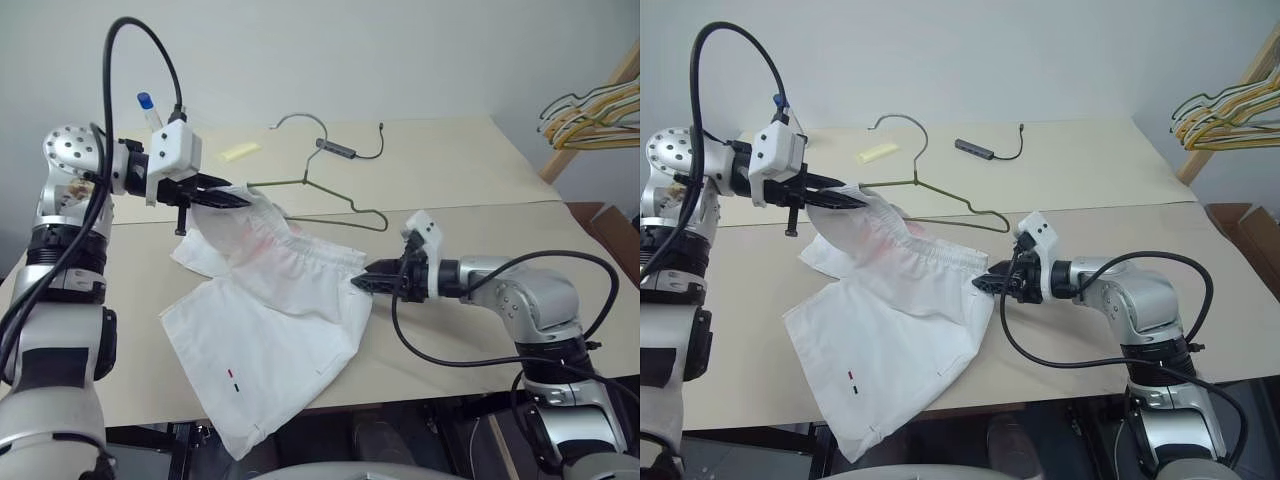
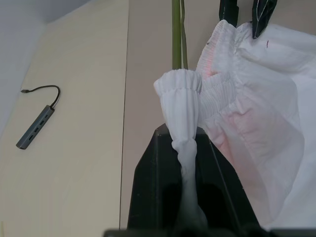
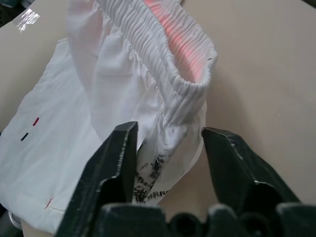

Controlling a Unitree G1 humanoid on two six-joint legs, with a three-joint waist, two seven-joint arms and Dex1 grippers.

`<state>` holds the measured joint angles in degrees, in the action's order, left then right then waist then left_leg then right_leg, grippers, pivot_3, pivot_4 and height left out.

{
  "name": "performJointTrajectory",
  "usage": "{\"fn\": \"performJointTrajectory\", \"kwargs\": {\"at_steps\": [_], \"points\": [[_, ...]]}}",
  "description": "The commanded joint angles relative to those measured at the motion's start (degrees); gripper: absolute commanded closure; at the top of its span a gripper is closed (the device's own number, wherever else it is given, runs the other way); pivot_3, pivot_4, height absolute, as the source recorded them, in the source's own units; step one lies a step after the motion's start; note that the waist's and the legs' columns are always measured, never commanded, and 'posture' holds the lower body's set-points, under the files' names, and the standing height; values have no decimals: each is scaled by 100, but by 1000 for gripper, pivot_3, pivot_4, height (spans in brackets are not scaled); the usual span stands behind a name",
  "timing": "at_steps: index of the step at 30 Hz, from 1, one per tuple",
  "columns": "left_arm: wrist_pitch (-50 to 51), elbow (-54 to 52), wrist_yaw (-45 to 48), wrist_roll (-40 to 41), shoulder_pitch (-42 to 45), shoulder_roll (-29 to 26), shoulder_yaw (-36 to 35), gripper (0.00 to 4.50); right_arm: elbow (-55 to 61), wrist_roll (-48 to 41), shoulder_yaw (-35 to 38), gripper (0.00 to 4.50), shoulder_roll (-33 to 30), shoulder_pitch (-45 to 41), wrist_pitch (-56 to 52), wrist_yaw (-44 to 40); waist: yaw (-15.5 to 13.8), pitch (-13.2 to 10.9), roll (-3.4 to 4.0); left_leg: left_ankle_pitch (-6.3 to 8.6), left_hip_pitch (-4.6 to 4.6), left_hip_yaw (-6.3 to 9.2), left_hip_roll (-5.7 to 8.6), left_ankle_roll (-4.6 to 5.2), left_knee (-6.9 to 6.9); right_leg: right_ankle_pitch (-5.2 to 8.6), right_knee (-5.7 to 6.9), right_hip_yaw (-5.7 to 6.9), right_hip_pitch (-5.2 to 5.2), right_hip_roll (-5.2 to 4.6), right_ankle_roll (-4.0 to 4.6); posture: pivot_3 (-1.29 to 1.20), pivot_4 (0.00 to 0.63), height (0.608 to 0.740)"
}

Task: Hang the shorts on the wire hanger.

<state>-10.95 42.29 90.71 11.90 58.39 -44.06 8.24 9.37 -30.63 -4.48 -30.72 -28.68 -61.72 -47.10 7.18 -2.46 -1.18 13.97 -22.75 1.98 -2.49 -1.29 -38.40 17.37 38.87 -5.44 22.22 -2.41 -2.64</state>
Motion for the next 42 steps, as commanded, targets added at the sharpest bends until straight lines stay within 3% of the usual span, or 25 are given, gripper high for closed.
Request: {"fn": "performJointTrajectory", "kwargs": {"at_steps": [1,5,13,17,33,42], "points": [[5,-174,-13,55,61,-29,-240,4500,5,-35,-126,3144,-45,-113,-11,-28,3,0,0,0,0,2,0,0,0,0,0,2,0,0,0,-87,0,740],[40,-206,-60,29,13,-37,-299,4500,-44,22,-79,4468,-20,-75,253,24,7,0,0,0,0,2,1,0,0,0,1,1,0,0,0,-84,0,740],[479,-676,179,497,-211,-347,-314,4500,-250,207,54,4468,-137,-83,396,317,7,0,0,0,0,5,0,0,0,0,3,2,0,0,0,-77,0,740],[593,-959,179,756,-364,-586,-189,4500,-556,284,259,4468,-551,-101,733,32,-2,0,0,0,0,5,0,0,0,0,3,1,0,0,0,-77,0,740],[266,-689,179,337,-462,-447,-191,4500,-537,422,399,4468,-1299,-246,1350,-273,-1,0,0,0,0,5,1,0,-1,0,2,2,-2,0,0,-88,0,740],[38,-616,-92,110,-332,-155,-276,4500,555,571,37,4468,-1827,-1018,1819,-824,-4,0,0,0,-1,5,1,0,-1,0,1,2,0,0,0,-88,0,740]]}}
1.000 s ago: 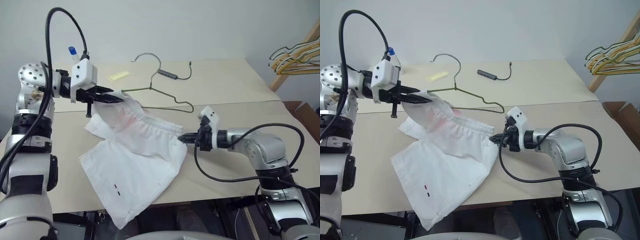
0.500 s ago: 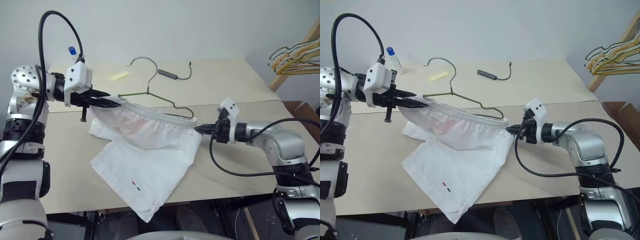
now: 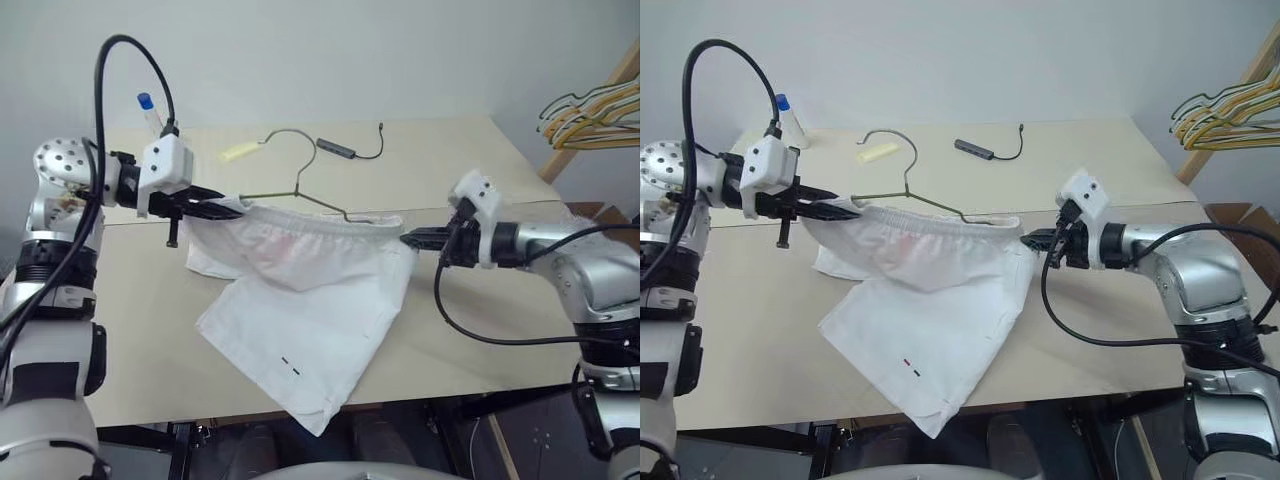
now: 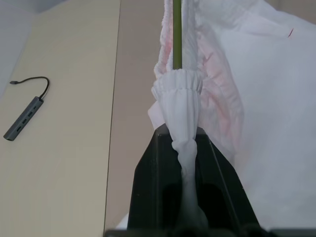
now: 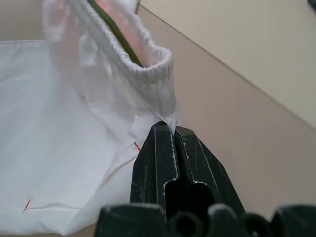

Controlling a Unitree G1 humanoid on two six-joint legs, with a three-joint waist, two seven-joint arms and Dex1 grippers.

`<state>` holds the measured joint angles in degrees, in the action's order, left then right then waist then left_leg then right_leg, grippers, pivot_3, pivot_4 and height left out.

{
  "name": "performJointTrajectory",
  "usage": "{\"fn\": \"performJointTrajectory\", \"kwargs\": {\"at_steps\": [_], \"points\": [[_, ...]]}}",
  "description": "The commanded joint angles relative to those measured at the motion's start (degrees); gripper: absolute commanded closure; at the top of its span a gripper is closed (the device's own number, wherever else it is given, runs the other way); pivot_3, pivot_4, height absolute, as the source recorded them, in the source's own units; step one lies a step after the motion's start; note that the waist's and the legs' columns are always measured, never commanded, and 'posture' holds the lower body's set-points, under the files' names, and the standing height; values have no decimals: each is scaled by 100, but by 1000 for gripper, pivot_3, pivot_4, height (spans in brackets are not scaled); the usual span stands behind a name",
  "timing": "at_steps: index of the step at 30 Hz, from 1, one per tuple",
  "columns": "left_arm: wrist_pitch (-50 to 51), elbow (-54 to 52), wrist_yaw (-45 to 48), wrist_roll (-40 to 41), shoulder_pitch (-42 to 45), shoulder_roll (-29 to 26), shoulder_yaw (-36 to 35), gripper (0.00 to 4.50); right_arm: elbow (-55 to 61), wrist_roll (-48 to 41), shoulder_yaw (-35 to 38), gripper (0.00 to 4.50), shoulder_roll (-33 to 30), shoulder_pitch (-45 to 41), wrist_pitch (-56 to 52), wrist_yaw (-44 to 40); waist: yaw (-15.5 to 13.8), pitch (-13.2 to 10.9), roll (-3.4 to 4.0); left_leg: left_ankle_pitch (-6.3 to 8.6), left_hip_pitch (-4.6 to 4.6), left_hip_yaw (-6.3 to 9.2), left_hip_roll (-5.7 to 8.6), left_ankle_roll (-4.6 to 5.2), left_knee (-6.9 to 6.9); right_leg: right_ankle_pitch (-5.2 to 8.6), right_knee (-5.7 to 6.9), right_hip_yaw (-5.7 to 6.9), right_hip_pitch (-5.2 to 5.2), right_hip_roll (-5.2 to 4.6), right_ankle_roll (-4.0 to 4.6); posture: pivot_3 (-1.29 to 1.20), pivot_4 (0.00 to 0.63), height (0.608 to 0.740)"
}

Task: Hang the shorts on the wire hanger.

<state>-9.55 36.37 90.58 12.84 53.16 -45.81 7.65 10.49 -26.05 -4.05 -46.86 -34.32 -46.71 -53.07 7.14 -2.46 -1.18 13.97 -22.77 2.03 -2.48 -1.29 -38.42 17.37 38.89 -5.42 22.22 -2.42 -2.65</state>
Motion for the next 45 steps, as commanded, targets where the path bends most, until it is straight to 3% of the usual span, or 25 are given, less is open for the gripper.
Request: {"fn": "performJointTrajectory", "kwargs": {"at_steps": [1,8,14,18,23,37,41,45], "points": [[-89,-10,-132,-6,224,48,-219,4500,475,164,-75,4468,-245,-571,312,-263,3,0,0,0,0,0,0,0,0,0,-1,0,0,0,0,-88,0,740],[-242,35,-304,-85,358,162,-272,4500,375,683,-651,4468,-275,-1294,575,-547,6,0,0,0,1,-1,-1,0,0,0,0,1,1,0,0,-88,0,740],[-100,-168,-242,140,257,169,-495,4500,27,1136,-877,4468,-97,-1402,1093,-526,1,0,0,0,0,0,-1,0,-1,0,1,1,2,-1,0,-76,0,740],[-55,-295,-238,95,169,136,-510,4500,-132,1170,-796,3464,-2,-1385,1352,-692,-4,0,0,0,0,0,-1,0,-1,0,2,1,2,0,0,-65,0,740],[57,-428,-278,172,168,215,-570,4500,-163,1046,-723,1730,58,-1285,1498,-930,-2,0,0,0,1,1,-1,0,-2,0,5,1,2,-1,1,-67,0,740],[119,-771,-81,294,74,270,-562,4500,-598,531,-533,1730,616,-1612,612,-1040,5,0,1,0,3,5,0,0,-3,-1,9,3,1,0,1,-66,0,740],[119,-793,-96,291,60,288,-563,4500,-629,565,-657,2570,661,-1652,599,-1093,2,0,1,0,2,7,0,0,-4,-1,9,4,1,-1,1,-63,0,740],[65,-724,-124,236,16,271,-545,4500,-634,589,-679,3852,651,-1609,577,-1079,-5,0,1,0,2,7,0,0,-4,-1,9,4,1,-1,1,-57,0,740]]}}
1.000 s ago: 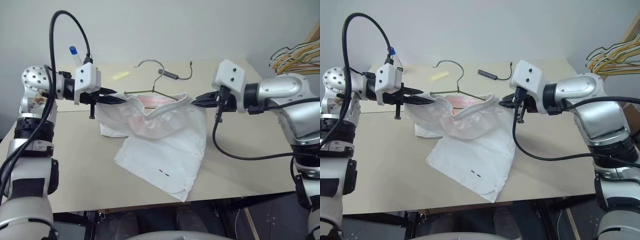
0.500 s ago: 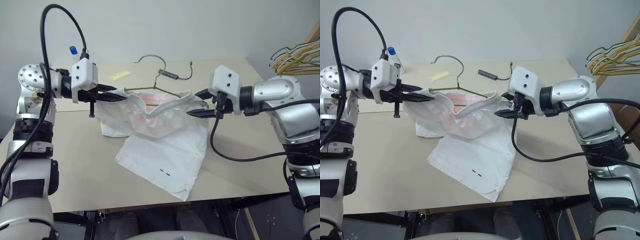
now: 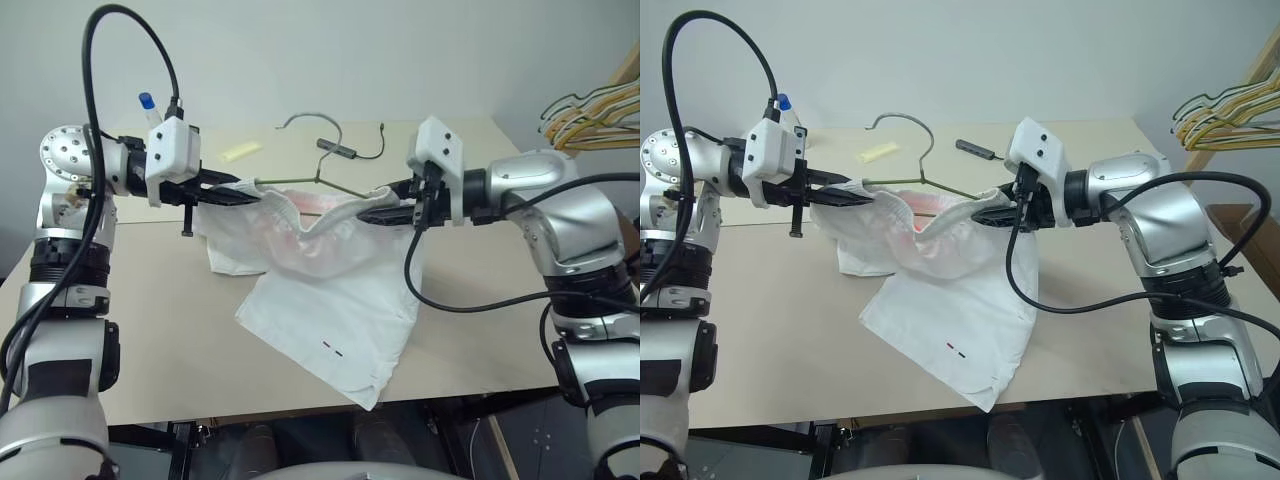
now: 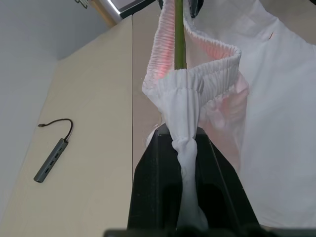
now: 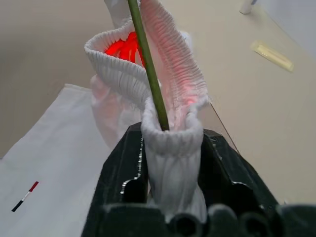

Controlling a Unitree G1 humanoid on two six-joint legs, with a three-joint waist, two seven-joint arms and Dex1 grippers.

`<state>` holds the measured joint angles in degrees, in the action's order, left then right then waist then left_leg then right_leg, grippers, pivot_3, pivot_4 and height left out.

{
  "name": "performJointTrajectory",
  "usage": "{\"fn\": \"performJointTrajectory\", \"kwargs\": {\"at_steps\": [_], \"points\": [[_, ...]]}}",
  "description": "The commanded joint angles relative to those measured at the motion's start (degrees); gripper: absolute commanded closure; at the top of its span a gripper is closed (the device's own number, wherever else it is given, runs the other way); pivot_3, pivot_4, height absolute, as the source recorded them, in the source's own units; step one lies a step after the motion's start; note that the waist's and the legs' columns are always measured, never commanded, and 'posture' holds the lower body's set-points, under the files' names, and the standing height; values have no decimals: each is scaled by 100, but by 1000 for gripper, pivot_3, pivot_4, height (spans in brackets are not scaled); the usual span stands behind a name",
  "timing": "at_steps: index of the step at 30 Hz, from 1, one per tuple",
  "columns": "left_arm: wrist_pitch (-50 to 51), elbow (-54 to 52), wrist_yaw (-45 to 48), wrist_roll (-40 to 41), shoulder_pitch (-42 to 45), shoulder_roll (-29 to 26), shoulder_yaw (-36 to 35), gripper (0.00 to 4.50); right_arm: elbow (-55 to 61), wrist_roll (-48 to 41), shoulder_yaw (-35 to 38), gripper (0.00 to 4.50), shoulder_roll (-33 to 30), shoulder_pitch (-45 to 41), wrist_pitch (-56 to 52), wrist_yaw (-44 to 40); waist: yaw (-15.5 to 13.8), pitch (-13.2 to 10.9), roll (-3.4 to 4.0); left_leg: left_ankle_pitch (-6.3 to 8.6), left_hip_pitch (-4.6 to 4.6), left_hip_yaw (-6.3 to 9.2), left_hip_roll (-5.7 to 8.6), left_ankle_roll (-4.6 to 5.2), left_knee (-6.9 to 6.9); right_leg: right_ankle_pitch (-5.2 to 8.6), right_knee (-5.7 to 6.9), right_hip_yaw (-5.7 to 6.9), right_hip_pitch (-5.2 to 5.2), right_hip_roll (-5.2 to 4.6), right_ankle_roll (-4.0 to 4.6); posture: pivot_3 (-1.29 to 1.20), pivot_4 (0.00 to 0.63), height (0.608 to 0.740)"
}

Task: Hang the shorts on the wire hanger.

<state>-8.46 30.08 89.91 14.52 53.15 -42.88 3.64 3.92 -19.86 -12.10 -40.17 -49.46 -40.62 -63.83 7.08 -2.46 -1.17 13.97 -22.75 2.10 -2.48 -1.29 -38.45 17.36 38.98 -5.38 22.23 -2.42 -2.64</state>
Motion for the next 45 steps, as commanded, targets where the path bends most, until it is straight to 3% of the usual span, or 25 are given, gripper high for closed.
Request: {"fn": "performJointTrajectory", "kwargs": {"at_steps": [1,2,4,10,19,28,36,45], "points": [[-24,-82,-64,87,6,-14,-157,4500,15,-30,135,4193,-30,-81,-27,-8,2,0,0,0,0,0,0,0,0,0,0,0,0,0,0,-57,0,740],[-1,-73,-64,114,-2,-4,-170,4500,9,-27,140,4412,-40,-73,-27,-14,2,0,0,0,0,0,0,0,-1,0,0,0,0,0,0,-57,0,740],[39,-41,-67,179,-15,29,-209,4500,12,-20,148,4430,-61,-56,-21,-34,2,0,0,0,0,0,0,0,-1,0,0,0,0,0,0,-57,0,740],[-50,224,-770,146,110,331,-461,2657,119,-110,265,4430,-78,23,-198,49,-8,0,0,0,-2,2,0,0,-13,0,2,1,-1,-1,0,-64,0,740],[342,86,-1066,1147,325,706,-1284,1,680,-404,890,4431,-131,508,-940,782,4,0,0,0,-12,15,0,0,-25,0,3,9,0,-1,0,-112,0,740],[846,-783,-1089,1728,-239,971,-1470,0,1786,-813,2383,4431,-416,1210,-2999,2171,96,4,8,0,-11,26,3,0,-26,0,4,12,-6,-5,-1,-182,0,740],[1100,-1664,-1718,1885,-793,1512,-1373,0,1911,-262,3176,4431,-1070,1207,-4976,3377,332,6,11,0,-12,32,8,0,-27,1,0,8,-11,-7,-1,-246,0,740],[1222,-1965,-1722,1930,-870,1674,-1151,0,526,500,3632,4431,-2020,1389,-4935,4107,637,23,40,0,-9,20,15,0,-24,2,-5,-10,-14,-9,-4,-260,0,740]]}}
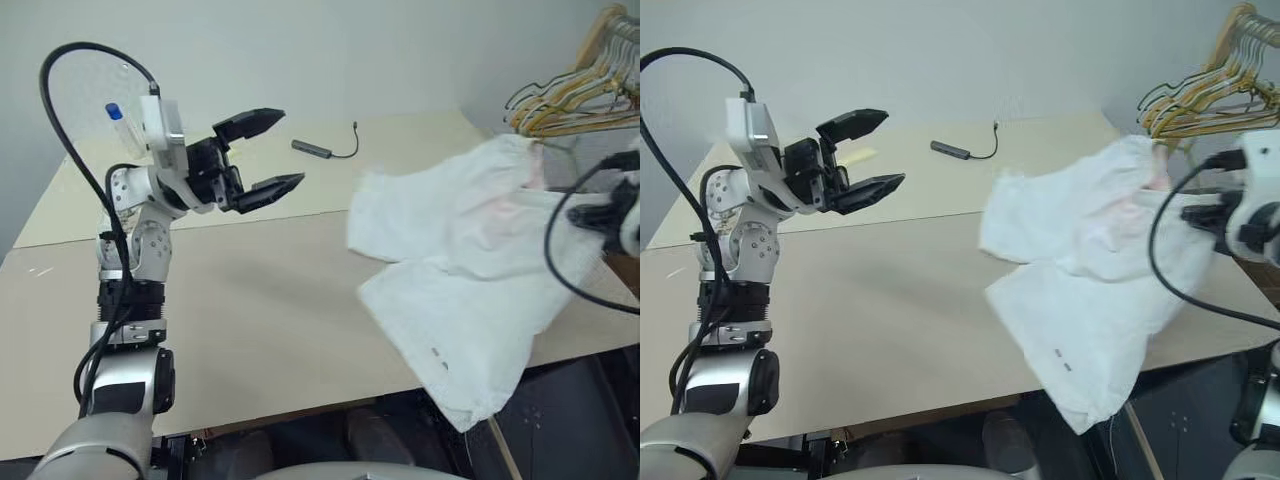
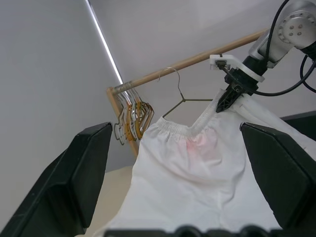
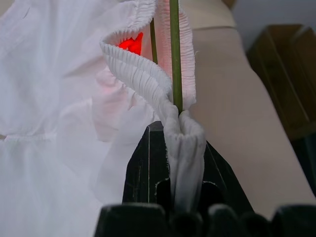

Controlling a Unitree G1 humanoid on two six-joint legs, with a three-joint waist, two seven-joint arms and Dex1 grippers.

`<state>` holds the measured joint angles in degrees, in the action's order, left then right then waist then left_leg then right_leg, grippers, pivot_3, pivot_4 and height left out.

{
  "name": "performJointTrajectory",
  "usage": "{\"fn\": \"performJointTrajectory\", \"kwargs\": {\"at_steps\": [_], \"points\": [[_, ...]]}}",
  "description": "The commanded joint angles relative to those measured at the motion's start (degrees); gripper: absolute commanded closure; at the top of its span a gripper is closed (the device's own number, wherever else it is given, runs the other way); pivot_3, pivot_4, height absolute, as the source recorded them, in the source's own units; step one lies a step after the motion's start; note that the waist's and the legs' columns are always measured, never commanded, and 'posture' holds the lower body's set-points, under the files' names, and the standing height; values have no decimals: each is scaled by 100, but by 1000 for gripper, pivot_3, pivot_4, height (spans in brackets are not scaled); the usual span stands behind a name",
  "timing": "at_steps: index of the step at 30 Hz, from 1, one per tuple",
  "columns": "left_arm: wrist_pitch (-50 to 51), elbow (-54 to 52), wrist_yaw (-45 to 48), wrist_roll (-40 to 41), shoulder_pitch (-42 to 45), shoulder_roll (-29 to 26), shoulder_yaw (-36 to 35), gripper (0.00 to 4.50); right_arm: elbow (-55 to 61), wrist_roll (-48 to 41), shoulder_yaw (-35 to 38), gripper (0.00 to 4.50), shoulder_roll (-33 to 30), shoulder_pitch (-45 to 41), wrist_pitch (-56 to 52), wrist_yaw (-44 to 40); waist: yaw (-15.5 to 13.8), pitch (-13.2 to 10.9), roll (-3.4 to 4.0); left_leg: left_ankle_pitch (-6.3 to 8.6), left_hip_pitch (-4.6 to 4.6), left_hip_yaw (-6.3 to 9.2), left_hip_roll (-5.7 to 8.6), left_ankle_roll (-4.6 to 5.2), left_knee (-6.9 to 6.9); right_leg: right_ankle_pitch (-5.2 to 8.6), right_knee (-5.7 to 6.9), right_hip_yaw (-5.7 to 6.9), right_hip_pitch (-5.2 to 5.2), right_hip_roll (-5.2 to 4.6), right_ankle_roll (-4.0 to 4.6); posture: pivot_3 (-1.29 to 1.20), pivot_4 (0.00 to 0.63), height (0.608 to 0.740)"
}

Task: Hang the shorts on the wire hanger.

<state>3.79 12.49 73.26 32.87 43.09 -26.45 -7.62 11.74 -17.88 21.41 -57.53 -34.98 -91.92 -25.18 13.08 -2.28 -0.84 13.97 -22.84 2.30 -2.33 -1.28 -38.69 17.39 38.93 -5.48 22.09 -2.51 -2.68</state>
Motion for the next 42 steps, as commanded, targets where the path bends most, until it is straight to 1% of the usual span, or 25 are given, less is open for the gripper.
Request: {"fn": "performJointTrajectory", "kwargs": {"at_steps": [1,4,6,8,9,11,12,14,18,23,28,32,35,39,41,42], "points": [[18,-229,-79,120,141,50,-35,0,-416,386,349,4431,-323,-99,225,334,58,9,14,0,0,-4,0,0,0,0,-2,-3,0,0,-1,-258,0,740],[86,-370,-94,190,74,76,-47,0,-845,683,501,4431,-348,-328,203,698,147,25,40,0,4,-13,0,0,2,1,-3,-10,-3,1,-2,-256,0,740],[114,-465,-95,245,-10,84,-60,0,-1187,1070,490,4431,-266,-398,485,1190,213,34,56,0,7,-17,0,1,4,1,-3,-15,-4,1,-2,-256,0,740],[120,-536,-146,250,-74,90,-75,0,-1385,1316,722,4431,49,-660,738,1668,244,40,65,0,21,-26,0,1,9,2,-4,-23,-14,1,-3,-256,0,740],[118,-566,-168,252,-102,94,-87,0,-1403,1462,691,4431,177,-729,914,1915,271,41,66,0,38,-31,0,1,16,3,-6,-27,-28,1,-5,-253,0,740],[259,-670,-269,300,-148,85,-109,0,-1421,1683,789,4431,572,-1002,1188,2388,326,40,70,0,90,-42,3,1,51,8,-27,-39,-85,0,-10,-252,0,740],[367,-730,-295,343,-167,63,-111,0,-1458,1757,880,4431,776,-1156,1263,2589,355,41,72,0,100,-46,2,1,61,9,-35,-42,-99,1,-11,-242,0,740],[440,-834,-346,364,-207,52,-104,0,-1612,1908,1077,4431,1139,-1443,1517,3020,382,44,77,-1,112,-59,3,2,73,21,-36,-62,-103,4,-31,-242,0,740],[399,-1002,-431,297,-323,74,-43,0,-2210,2100,1379,4431,1545,-1954,2218,3808,365,46,80,-2,141,-70,9,3,79,10,-40,-79,-104,1,-13,-222,0,740],[435,-1183,-480,296,-435,24,-8,0,-3481,2038,1784,4431,1379,-2529,3023,4460,318,45,80,-2,136,-77,29,3,81,12,-54,-113,-105,-8,-24,-204,0,740],[452,-1313,-486,271,-538,-73,2,0,-4896,1822,2026,4431,947,-2988,3553,4737,282,45,81,-1,132,-82,31,3,89,10,-78,-122,-107,-8,-28,-186,0,740],[491,-1400,-457,342,-605,-135,-32,0,-5704,1561,2321,4431,753,-3248,3775,5063,254,43,80,-1,137,-89,32,3,92,10,-83,-128,-110,-7,-28,-178,0,740],[531,-1462,-350,442,-656,-173,-45,0,-6194,1532,2177,4431,641,-3360,3793,5214,243,43,79,-1,150,-93,31,3,93,11,-86,-133,-124,-7,-30,-176,0,740],[522,-1511,-356,445,-702,-173,-34,0,-6503,1431,2086,4431,583,-3438,3876,5325,193,37,70,0,163,-94,31,4,95,13,-100,-133,-146,-6,-33,-168,0,740],[525,-1533,-365,443,-721,-175,-35,0,-6506,1335,2070,3722,604,-3437,3944,5278,186,37,69,0,168,-94,32,4,95,12,-110,-133,-158,-7,-36,-166,0,740],[527,-1544,-369,444,-730,-177,-37,0,-6508,1321,2029,3443,613,-3437,3968,5272,181,37,69,1,169,-93,31,5,95,12,-116,-132,-164,-6,-37,-164,0,740]]}}
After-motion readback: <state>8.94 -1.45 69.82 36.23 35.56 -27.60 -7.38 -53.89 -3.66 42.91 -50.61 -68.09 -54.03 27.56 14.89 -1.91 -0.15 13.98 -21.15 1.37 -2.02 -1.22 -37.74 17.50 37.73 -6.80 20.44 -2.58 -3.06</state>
